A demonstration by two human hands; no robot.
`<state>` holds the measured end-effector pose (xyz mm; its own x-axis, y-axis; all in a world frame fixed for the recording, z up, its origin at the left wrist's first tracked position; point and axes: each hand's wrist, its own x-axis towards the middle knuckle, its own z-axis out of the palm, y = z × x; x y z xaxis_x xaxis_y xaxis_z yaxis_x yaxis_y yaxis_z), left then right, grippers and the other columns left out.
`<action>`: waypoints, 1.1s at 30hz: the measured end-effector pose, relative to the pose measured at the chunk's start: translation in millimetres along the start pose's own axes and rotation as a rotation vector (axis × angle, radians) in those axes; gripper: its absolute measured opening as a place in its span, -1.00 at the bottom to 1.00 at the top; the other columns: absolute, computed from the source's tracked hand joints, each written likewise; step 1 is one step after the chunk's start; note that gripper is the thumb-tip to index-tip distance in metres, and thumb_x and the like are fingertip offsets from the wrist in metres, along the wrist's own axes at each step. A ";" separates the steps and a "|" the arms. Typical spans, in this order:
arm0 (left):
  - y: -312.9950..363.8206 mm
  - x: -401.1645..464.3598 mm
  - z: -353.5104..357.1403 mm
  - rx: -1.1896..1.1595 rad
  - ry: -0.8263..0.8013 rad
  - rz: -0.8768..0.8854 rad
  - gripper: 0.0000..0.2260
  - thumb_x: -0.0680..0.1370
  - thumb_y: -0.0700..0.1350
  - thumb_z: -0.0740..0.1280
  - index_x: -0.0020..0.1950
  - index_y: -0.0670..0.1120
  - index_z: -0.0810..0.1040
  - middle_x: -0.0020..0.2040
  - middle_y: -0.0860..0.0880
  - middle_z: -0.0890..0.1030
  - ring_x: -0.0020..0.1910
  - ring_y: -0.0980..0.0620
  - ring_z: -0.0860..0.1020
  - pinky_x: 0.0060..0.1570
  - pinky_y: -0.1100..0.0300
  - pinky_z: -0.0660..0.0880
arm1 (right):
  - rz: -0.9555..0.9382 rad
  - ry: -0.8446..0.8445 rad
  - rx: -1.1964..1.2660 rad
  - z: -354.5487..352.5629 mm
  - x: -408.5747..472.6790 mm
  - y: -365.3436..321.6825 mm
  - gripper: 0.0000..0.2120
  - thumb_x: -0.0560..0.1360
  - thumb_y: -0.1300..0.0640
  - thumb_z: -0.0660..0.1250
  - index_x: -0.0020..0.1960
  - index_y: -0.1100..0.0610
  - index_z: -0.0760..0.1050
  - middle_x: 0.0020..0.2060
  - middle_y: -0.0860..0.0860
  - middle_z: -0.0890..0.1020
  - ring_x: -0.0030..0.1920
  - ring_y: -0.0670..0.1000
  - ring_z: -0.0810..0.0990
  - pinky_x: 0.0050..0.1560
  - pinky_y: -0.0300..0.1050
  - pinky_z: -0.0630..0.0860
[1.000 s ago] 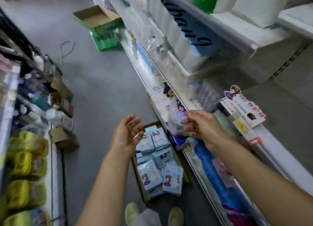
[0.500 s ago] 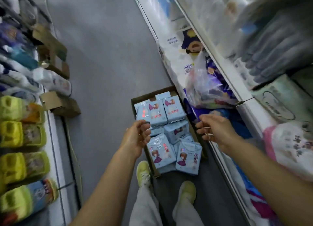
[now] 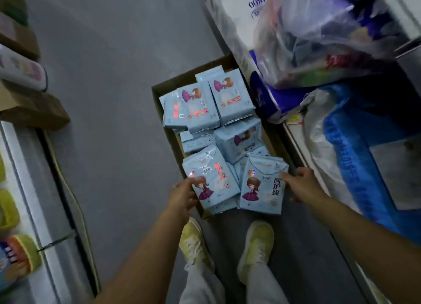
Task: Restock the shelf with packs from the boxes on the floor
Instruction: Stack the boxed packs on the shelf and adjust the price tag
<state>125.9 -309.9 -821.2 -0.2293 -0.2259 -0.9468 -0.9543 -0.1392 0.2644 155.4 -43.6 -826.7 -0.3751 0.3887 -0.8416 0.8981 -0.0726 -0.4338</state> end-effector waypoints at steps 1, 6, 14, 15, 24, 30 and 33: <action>-5.3 9.7 2.1 -0.001 0.003 0.005 -0.76 0.53 -0.10 0.40 0.14 -0.17 0.53 -0.27 -0.03 0.61 -0.48 0.13 0.56 -0.49 0.28 0.40 | 0.010 -0.014 -0.022 2.3 10.0 12.3 -0.43 0.54 0.10 0.36 0.45 0.23 0.23 -0.03 0.04 0.54 -0.17 0.04 0.54 -0.37 -0.11 0.44; -23.5 56.7 10.2 -0.016 -0.057 0.111 -0.72 0.55 0.11 0.36 0.12 -0.06 0.55 -0.04 -0.02 0.64 -0.14 0.07 0.59 -0.28 0.21 0.44 | 0.025 -0.100 0.014 16.4 48.6 59.8 -0.66 0.52 0.08 0.38 0.23 0.22 0.49 0.07 0.13 0.64 -0.10 0.02 0.62 -0.13 -0.09 0.53; -34.9 106.4 13.1 -0.018 -0.194 0.130 -0.57 0.48 0.10 0.41 0.21 -0.15 0.56 -0.13 -0.03 0.73 -0.22 0.05 0.71 -0.40 0.23 0.58 | 0.042 -0.175 0.229 36.8 71.4 106.4 -0.41 0.29 -0.15 0.42 0.26 0.08 0.54 0.06 0.07 0.69 0.05 0.13 0.67 0.08 0.11 0.58; -35.7 109.6 13.4 -0.019 -0.216 0.116 -0.51 0.43 0.12 0.43 0.23 -0.15 0.56 -0.07 -0.05 0.73 -0.18 0.02 0.71 -0.36 0.19 0.60 | 0.047 -0.182 0.265 37.5 73.9 111.2 -0.41 0.30 -0.13 0.42 0.27 0.08 0.53 0.07 0.08 0.68 0.06 0.14 0.66 0.07 0.12 0.58; -48.9 124.5 11.7 -0.076 -0.195 0.174 -0.34 0.20 0.03 0.57 0.26 -0.10 0.52 0.04 -0.10 0.71 -0.09 -0.05 0.71 -0.23 0.07 0.63 | 0.067 -0.288 0.254 33.0 68.0 111.0 -0.39 0.23 0.11 0.56 0.26 0.12 0.52 -0.05 0.05 0.71 -0.20 0.00 0.70 -0.34 -0.16 0.59; -43.0 102.5 -3.7 -0.099 -0.241 0.148 -0.49 0.24 -0.02 0.53 0.15 -0.06 0.55 0.06 -0.12 0.70 -0.07 -0.07 0.70 -0.09 -0.02 0.66 | 0.051 -0.298 0.236 23.9 48.7 92.3 -0.34 0.23 0.05 0.56 0.30 0.05 0.48 0.05 0.08 0.69 -0.07 0.07 0.68 -0.19 -0.07 0.57; -31.6 77.4 -17.3 -0.064 -0.247 0.124 -0.25 0.17 0.02 0.61 0.31 -0.12 0.51 0.12 -0.16 0.68 0.02 -0.15 0.68 -0.07 -0.08 0.65 | 0.048 -0.340 0.179 11.5 29.1 73.4 -0.35 0.18 0.04 0.62 0.23 0.00 0.51 0.04 0.08 0.69 -0.03 0.11 0.67 -0.11 -0.02 0.57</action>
<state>141.7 -339.7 -899.7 -0.3907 -0.0040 -0.9205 -0.9039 -0.1875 0.3844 207.7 -48.2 -886.7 -0.4156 0.0563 -0.9078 0.8732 -0.2545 -0.4156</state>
